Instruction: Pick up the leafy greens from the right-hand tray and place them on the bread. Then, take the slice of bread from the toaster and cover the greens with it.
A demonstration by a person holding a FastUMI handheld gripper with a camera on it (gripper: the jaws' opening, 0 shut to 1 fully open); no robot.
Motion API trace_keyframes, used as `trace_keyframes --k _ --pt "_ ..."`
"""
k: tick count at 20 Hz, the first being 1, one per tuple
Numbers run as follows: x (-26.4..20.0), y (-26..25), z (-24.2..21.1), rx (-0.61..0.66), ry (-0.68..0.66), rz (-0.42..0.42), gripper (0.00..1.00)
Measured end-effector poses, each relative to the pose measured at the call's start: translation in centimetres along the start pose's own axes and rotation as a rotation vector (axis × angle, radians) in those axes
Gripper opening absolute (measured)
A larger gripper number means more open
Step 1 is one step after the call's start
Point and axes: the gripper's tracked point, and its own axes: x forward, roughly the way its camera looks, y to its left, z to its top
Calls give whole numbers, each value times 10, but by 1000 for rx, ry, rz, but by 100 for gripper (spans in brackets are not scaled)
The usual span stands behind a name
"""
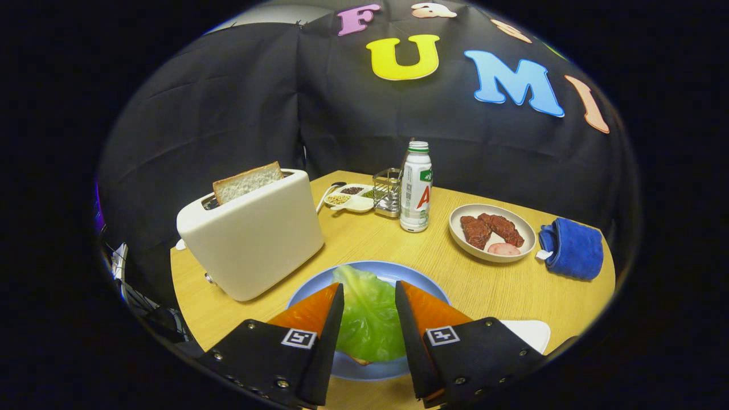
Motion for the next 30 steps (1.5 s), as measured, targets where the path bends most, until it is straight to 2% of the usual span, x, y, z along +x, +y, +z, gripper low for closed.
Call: trace_keyframes --k 8,15,18,21,25,30 --pt "-16 57 28 36 -191 -22 56" --pt "-15 107 76 95 -300 -137 55" --pt "-4 150 90 113 -297 -93 55" --pt "7 181 104 73 -308 -77 55" --pt "23 201 110 44 -313 -129 55" --pt "54 199 109 17 -276 -236 55"
